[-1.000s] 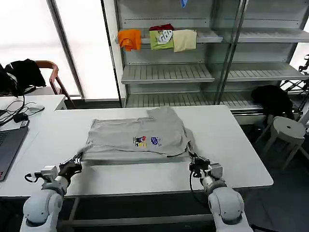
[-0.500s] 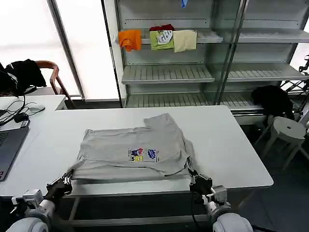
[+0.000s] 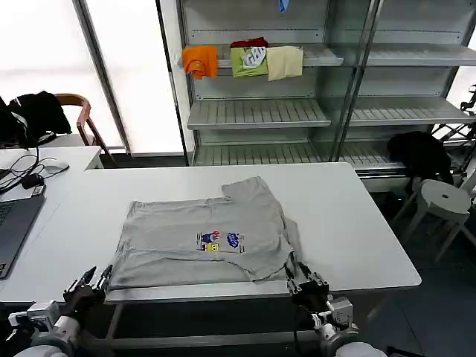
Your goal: Fold and organize the clothes.
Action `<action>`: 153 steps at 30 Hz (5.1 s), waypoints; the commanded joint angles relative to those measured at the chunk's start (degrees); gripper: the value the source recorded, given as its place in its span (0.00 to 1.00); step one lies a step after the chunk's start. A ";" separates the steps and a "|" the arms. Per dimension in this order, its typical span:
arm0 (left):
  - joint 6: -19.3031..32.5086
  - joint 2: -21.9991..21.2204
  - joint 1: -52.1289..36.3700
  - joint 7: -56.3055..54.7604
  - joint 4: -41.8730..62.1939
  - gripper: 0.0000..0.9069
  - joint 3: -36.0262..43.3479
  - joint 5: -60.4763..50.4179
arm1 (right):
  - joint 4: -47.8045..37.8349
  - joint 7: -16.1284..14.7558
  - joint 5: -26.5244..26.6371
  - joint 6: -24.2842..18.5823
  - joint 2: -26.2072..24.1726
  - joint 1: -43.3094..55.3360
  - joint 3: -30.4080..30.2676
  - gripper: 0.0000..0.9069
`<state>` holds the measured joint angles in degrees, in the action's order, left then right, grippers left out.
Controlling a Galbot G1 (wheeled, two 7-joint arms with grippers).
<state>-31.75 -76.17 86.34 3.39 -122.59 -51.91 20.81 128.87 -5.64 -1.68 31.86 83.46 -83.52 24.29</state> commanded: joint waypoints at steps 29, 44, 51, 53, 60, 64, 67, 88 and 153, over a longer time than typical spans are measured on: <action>2.40 3.60 -52.48 13.98 53.00 1.00 12.95 -14.88 | -92.59 -15.28 -3.30 -17.75 11.54 69.56 4.82 1.00; 3.18 3.36 -51.01 14.74 53.98 1.00 12.50 -17.17 | -91.27 -16.77 -3.90 -17.46 11.54 69.11 3.89 0.94; 3.16 4.01 -50.55 14.92 54.83 0.74 12.48 -17.30 | -86.07 -16.73 -4.22 -15.95 11.54 67.17 2.44 0.83; 3.12 4.23 -50.54 14.90 55.41 0.58 12.55 -17.48 | -84.40 -16.46 -4.33 -15.24 11.54 66.64 2.05 0.69; 2.95 4.73 -51.28 14.98 57.52 0.01 12.68 -17.79 | -80.79 -15.65 -5.78 -13.36 11.54 65.38 1.12 0.00; 2.55 4.77 -51.46 15.31 57.80 0.01 12.83 -18.24 | -79.54 -15.57 -6.43 -12.76 11.54 64.90 1.06 0.00; 2.28 4.75 -51.74 15.52 58.43 0.01 12.92 -18.68 | -78.67 -15.60 -6.76 -12.49 11.54 64.63 1.04 0.00; 2.74 4.42 -51.71 15.65 59.37 0.01 12.71 -19.56 | -80.48 -12.01 -10.02 -13.79 11.54 64.52 1.75 1.00; 12.65 7.60 -33.74 14.58 37.35 0.00 8.63 4.72 | -37.68 -11.33 1.78 -8.25 8.44 39.65 -2.61 0.00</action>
<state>-19.74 -69.95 44.40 16.45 -77.87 -42.05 17.32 75.35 -17.12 -2.60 20.11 92.19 -35.08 22.45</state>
